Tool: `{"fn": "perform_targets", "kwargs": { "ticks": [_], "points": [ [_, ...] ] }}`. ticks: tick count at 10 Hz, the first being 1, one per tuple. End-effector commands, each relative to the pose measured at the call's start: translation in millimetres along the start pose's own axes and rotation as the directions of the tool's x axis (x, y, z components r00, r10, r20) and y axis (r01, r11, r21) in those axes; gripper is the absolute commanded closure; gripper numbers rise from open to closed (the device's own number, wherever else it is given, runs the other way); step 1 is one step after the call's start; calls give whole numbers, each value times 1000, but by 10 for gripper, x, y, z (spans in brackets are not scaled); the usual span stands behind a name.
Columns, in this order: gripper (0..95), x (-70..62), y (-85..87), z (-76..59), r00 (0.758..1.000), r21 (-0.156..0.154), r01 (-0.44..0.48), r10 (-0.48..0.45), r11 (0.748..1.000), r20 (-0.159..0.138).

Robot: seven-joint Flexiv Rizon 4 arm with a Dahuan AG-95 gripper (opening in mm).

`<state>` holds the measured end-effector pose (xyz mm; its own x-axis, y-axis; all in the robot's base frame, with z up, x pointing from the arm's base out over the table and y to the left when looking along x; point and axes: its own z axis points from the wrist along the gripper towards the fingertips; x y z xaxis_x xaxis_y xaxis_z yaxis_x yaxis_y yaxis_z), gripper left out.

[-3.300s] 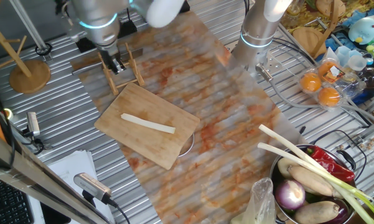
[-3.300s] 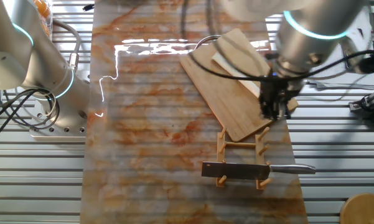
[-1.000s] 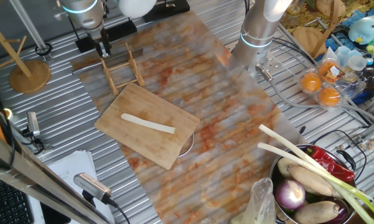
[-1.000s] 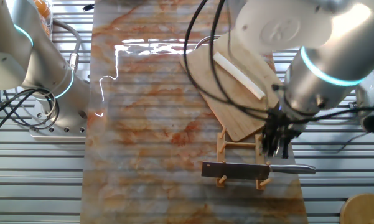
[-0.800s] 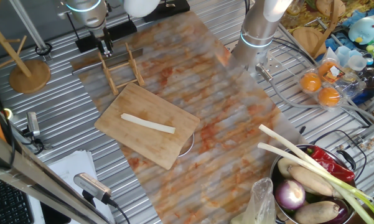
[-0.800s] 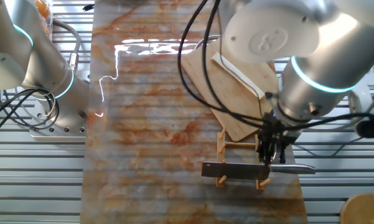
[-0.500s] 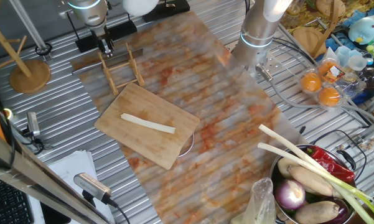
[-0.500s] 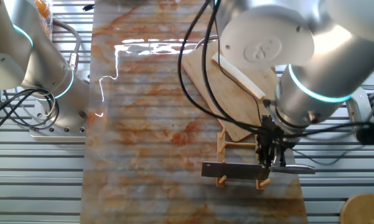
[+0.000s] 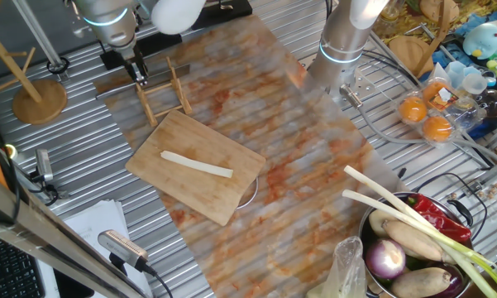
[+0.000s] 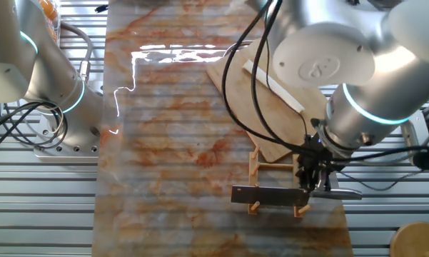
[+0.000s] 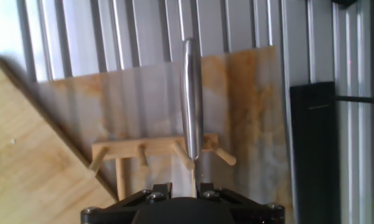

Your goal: Chop the scallions

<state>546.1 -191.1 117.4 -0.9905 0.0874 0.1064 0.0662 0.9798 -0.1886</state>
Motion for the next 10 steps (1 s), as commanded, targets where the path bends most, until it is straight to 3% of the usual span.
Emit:
{"fn": "perform_targets", "kwargs": {
  "ticks": [1,4,10],
  "points": [
    [760,-3,-14,44,1000,14,9,-8,1000,-11],
    [760,93,-86,166,1000,20,24,-24,1000,-12],
    [760,159,-111,306,999,21,31,-31,999,-21]
  ]
}}
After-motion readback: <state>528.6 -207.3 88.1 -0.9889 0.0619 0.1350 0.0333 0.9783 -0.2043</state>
